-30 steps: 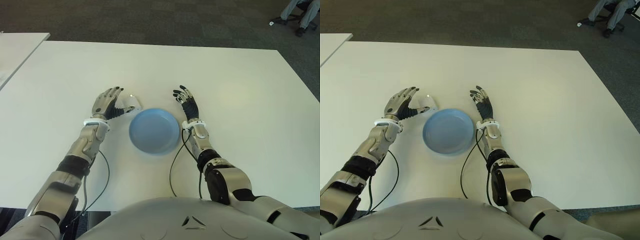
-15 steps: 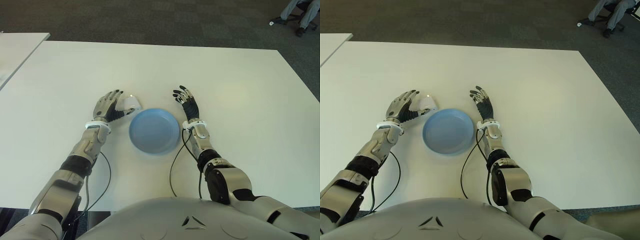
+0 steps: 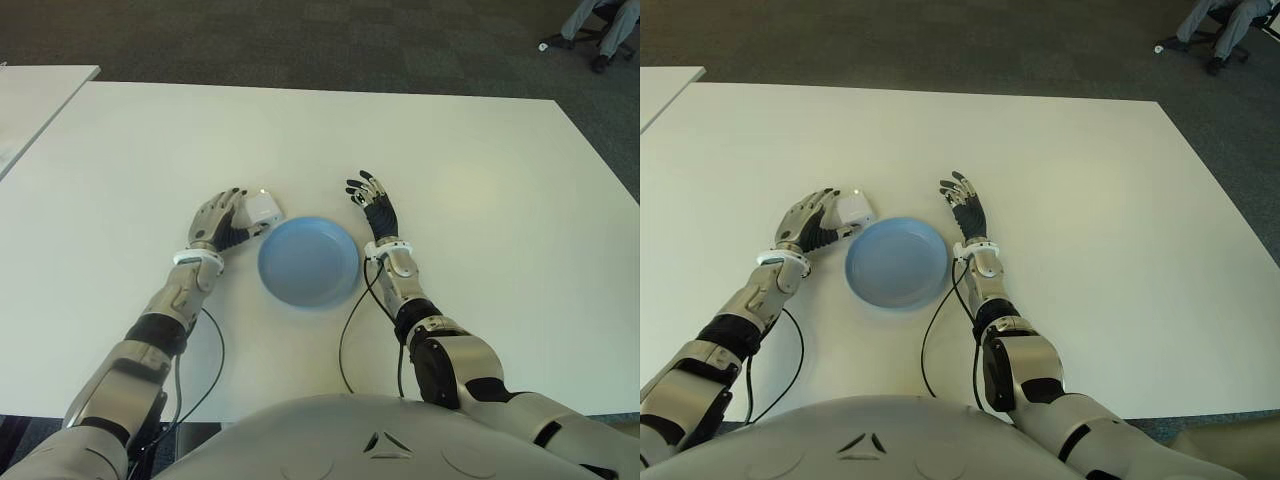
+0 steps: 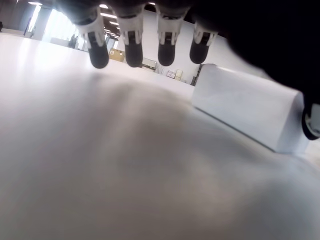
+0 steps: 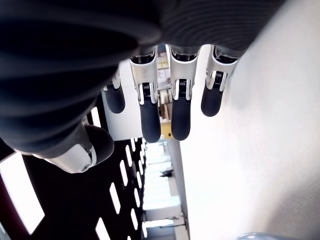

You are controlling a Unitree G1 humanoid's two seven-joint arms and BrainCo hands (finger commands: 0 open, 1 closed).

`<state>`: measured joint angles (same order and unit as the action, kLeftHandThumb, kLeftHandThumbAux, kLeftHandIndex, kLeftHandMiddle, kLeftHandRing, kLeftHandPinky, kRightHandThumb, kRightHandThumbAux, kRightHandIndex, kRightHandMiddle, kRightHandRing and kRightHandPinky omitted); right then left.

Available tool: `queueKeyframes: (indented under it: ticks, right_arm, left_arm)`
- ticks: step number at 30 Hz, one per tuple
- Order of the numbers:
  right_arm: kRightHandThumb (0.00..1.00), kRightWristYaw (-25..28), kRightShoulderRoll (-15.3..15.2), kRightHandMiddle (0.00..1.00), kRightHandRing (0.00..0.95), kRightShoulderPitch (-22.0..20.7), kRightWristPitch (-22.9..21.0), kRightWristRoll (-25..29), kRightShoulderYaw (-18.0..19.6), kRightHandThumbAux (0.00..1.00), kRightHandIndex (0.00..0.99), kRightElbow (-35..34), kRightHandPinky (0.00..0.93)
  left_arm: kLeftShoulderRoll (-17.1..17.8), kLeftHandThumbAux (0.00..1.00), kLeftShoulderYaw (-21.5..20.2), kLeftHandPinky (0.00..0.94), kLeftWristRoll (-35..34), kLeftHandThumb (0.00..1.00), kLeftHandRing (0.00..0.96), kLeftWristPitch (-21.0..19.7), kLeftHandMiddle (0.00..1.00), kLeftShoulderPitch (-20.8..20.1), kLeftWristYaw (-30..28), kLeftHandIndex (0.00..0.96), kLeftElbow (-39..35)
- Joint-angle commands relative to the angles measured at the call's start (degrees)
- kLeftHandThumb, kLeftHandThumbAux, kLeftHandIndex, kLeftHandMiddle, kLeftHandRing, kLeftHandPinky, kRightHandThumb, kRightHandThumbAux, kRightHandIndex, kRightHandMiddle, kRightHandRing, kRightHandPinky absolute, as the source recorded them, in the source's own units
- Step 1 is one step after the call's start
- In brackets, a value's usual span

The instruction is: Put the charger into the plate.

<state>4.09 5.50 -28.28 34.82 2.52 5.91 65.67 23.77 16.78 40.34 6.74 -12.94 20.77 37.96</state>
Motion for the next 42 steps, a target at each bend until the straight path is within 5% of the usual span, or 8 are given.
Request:
queueKeyframes:
  ticks: [1, 15, 42]
  right_arm:
    - [0.0, -0.4, 1.7, 0.272, 0.243, 1.1, -2.0, 0.2, 0.2, 0.552, 0.12, 1.7, 0.182]
    - [0.0, -0.6, 1.8, 0.27, 0.242, 1.4, -1.9, 0.0, -0.1, 0.546, 0.123, 1.3, 0.182]
    - [0.0, -1.9, 2.1, 0.265, 0.233, 1.6, -2.5, -0.4, -1.2, 0.533, 0.137, 0.8, 0.179]
  left_arm:
    - [-0.8, 0.333, 0.5, 0.076, -0.8, 0.227, 0.025, 0.6, 0.009, -0.7, 0.7, 0.0, 1.5]
    - [-0.7, 0.339, 1.8, 0.064, 0.0, 0.22, 0.022, 2.3, 0.011, -1.4, 1.8, 0.0, 3.8]
    - [3.9, 0.354, 10.8, 0.133, 7.0, 0.262, 0.05, 0.7, 0.039, -4.9, -0.9, 0.011, 6.0]
